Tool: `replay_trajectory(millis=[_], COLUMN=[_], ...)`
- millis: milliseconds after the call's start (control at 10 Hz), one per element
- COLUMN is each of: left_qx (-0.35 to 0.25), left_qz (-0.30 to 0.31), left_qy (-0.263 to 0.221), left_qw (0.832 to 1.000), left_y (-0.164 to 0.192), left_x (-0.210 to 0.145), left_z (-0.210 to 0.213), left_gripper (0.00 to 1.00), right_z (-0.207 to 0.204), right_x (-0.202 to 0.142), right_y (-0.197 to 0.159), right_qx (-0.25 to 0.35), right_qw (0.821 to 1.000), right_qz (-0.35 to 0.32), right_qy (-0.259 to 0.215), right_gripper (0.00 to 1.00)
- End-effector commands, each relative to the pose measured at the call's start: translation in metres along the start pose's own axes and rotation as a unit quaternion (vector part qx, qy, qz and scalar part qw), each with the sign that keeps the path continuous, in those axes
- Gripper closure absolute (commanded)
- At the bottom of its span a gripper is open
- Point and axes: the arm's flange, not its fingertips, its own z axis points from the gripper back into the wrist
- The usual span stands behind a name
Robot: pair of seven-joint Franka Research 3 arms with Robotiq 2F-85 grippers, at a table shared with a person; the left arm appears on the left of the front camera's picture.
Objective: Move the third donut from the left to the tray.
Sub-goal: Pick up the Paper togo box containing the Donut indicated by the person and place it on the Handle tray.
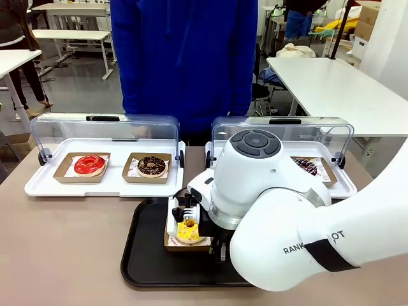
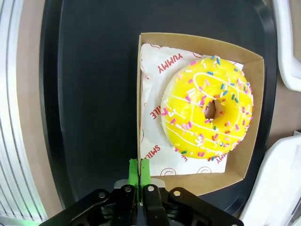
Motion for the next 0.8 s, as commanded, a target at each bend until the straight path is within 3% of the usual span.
replay_trajectory(millis=[0, 100, 200, 300, 400, 500, 700], left_qx=[-0.004, -0.004, -0.004, -0.004, -0.004, -0.004, -0.004], left_qz=[-0.006, -0.006, -0.006, -0.006, -0.006, -0.006, -0.006], left_qy=[0.000, 0.000, 0.000, 0.000, 0.000, 0.000, 0.000], left_qw=[1.000, 1.000, 1.000, 1.000, 1.000, 1.000, 1.000], left_y=[-0.001, -0.001, -0.001, -0.001, -0.001, -0.001, -0.001], left_x=[0.001, 0.001, 0.001, 0.001, 0.001, 0.001, 0.001], left_z=[0.001, 0.001, 0.001, 0.001, 0.001, 0.001, 0.001], left_gripper=[0.00, 0.00, 0.00, 0.00, 0.00, 0.00, 0.00], right_z=[-0.004, -0.003, -0.004, -0.001, 0.001, 0.006, 0.021], right_x=[-0.045, -0.047, -0.047, -0.047, -0.048, -0.048, -0.050], right_y=[0.034, 0.034, 0.033, 0.030, 0.030, 0.029, 0.026], right_qx=[-0.018, -0.018, -0.018, -0.019, -0.019, -0.022, -0.018], right_qw=[1.000, 1.000, 1.000, 1.000, 1.000, 1.000, 1.000], right_qz=[-0.012, -0.011, -0.011, -0.010, -0.012, -0.016, -0.023], right_qy=[0.003, 0.004, 0.003, 0.006, 0.008, 0.000, -0.005], right_gripper=[0.99, 0.99, 0.81, 0.43, 0.25, 0.00, 0.00])
